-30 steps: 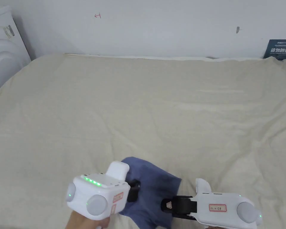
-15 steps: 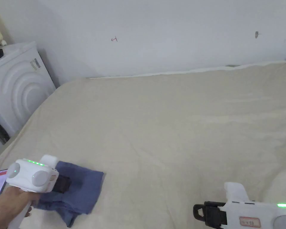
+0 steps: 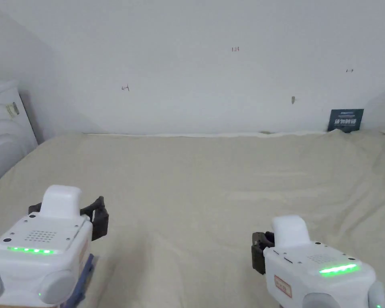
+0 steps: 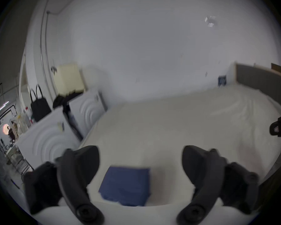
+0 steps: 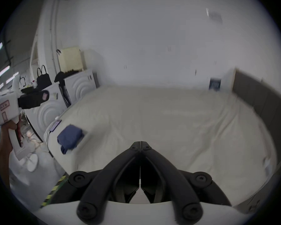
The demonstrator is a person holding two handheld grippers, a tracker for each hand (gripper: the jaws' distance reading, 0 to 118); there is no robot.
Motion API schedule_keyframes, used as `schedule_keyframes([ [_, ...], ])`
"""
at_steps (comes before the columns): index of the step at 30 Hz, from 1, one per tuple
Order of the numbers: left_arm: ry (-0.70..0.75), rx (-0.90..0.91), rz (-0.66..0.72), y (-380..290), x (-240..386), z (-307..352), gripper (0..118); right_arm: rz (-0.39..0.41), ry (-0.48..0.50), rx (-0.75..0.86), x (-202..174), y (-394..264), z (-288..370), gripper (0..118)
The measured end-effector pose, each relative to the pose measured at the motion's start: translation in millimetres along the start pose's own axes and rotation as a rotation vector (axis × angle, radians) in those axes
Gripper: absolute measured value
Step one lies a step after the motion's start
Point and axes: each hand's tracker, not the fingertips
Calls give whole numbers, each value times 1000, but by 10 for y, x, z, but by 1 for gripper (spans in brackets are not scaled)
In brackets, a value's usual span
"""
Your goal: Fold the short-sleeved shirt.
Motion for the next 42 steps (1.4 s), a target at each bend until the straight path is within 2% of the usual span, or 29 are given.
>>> schedule_keyframes([
  [1, -5, 73, 34, 252, 257, 350, 9, 41, -33, 60, -59, 162, 233, 1],
  [3, 16, 128, 74, 506, 504, 698, 9, 73, -79, 163, -127, 407, 601, 1],
  [7, -23, 294, 117, 788, 713, 944, 9, 76, -152, 269, -181, 633, 1083, 2],
  [10, -90, 295, 119, 694, 892, 1238, 9, 68, -152, 292, -256, 446, 1356, 2],
  [11, -69, 295, 121, 603, 923, 1311, 9, 50, -153, 313, -289, 340, 1422, 2],
  [12, -26, 286, 148, 543, 940, 1347, 12, 17, -185, 327, -324, 289, 1432, 3],
  [13, -15, 293, 180, 478, 984, 1391, 23, 39, -185, 326, -356, 262, 1408, 6],
  [14, -31, 295, 194, 458, 982, 1372, 43, 90, -181, 319, -367, 265, 1396, 18],
  [15, -45, 268, 204, 474, 976, 1350, 76, 128, -192, 283, -382, 293, 1374, 40],
  [16, -65, 207, 192, 497, 991, 1337, 103, 136, -230, 248, -401, 324, 1335, 79],
  [17, -68, 230, 182, 485, 1011, 1359, 108, 125, -236, 230, -396, 342, 1293, 103],
  [18, -70, 265, 163, 461, 1029, 1375, 108, 117, -223, 244, -379, 344, 1276, 118],
  [20, -52, 249, 156, 473, 1063, 1369, 118, 77, -211, 278, -380, 320, 1335, 118],
  [23, -70, 212, 191, 515, 1053, 1308, 118, 34, -221, 275, -314, 369, 1314, 118],
  [27, -103, 169, 187, 609, 1078, 1300, 118, 54, -238, 299, -332, 457, 1397, 118],
  [31, -117, 194, 171, 670, 1069, 1378, 118, 39, -237, 331, -218, 505, 1429, 118],
  [35, -24, 168, 212, 714, 1038, 1414, 118, 12, -241, 335, -162, 578, 1507, 118],
  [42, -61, 56, 205, 838, 948, 1377, 118, 31, -259, 304, -172, 569, 1516, 118],
])
